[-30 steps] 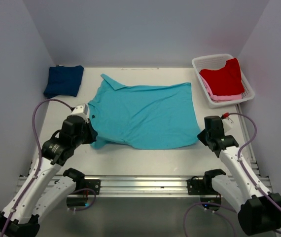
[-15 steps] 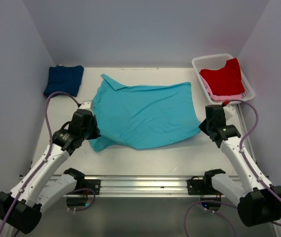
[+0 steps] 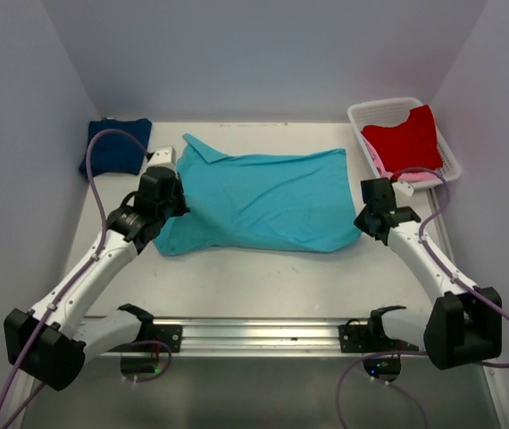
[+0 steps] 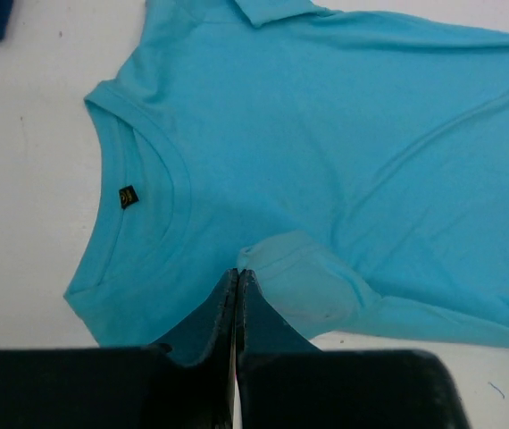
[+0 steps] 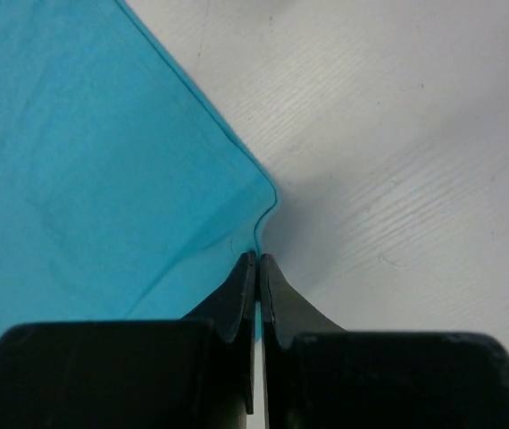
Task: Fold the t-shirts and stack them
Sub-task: Fold the tshirt
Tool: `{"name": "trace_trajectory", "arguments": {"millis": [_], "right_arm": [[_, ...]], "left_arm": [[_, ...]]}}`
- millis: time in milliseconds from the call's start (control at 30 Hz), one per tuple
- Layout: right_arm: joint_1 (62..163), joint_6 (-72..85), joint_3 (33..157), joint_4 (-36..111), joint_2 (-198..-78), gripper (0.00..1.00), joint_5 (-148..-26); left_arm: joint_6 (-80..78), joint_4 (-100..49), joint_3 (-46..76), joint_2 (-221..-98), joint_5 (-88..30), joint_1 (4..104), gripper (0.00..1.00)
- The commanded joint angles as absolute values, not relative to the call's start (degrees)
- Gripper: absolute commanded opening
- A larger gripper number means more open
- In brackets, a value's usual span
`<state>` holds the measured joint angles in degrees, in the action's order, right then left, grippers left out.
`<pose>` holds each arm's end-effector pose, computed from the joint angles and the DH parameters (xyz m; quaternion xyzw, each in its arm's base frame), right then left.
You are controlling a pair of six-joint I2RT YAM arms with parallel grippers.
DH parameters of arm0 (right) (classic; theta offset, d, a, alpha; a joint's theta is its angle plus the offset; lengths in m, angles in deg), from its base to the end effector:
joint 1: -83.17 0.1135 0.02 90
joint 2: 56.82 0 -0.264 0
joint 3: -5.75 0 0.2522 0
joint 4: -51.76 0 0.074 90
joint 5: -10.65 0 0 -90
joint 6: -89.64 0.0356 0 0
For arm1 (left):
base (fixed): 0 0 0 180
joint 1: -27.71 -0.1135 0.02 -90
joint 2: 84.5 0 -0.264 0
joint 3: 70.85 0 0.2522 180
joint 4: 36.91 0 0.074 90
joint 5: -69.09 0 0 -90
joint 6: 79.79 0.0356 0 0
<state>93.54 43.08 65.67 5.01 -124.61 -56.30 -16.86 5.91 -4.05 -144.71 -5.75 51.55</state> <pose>0.2306 0.0280 0.2363 0.3239 0.8776 -0.0350 0.3516 0.2112 -0.0831 0.3075 -0.0845 0.8821 -0.0864 0.4553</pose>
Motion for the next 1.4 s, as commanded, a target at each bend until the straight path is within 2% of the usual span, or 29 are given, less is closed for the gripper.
{"name": "trace_trajectory", "arguments": {"millis": [0,200,300,367,433,533,733,933,1067,1167,1367], "right_arm": [[93.28,42.18,70.31,8.56,-127.65,0.0,-53.77],[93.28,41.74,74.79,9.0,-133.37,0.0,-53.33],[93.19,41.92,75.76,8.91,-135.48,0.0,-53.68],[93.19,42.27,75.07,9.7,-136.1,0.0,-54.12],[93.28,42.53,74.36,10.4,-136.19,0.0,-54.73],[93.19,42.97,73.66,10.84,-136.28,0.0,-55.35],[93.28,42.97,73.22,11.37,-135.92,0.0,-56.32],[93.19,42.8,72.43,11.72,-135.84,0.0,-56.93],[93.28,42.8,71.9,12.08,-135.84,0.0,-57.02],[93.19,42.79,71.29,12.51,-135.92,0.0,-56.85],[93.28,42.97,71.37,13.13,-137.42,0.0,-57.99]], "left_arm": [[-13.0,-1.07,-1.19,-148.48,-1.23,51.79,0.0],[-10.01,-7.49,3.02,-156.56,-5.43,51.79,0.0],[-6.41,-17.49,-0.37,-154.65,-11.4,51.79,0.0],[-4.48,-29.43,-3.89,-152.19,-19.91,51.79,0.0],[-4.99,-35.62,-7.6,-150.16,-21.62,51.79,0.0],[-4.13,-29.05,-3.49,-154.01,-19.85,51.79,0.0],[-0.44,-17.62,0.92,-161.05,-30.55,51.79,0.0],[-4.56,-3.9,8.04,-166.5,-24.24,51.79,0.0],[0.26,-5.83,4.8,-161.25,-40.04,52.32,0.0],[5.27,3.26,4.26,-158.08,-46.38,56.08,0.0],[5.46,12.35,1.54,-153.33,-47.01,57.07,0.0]]}}
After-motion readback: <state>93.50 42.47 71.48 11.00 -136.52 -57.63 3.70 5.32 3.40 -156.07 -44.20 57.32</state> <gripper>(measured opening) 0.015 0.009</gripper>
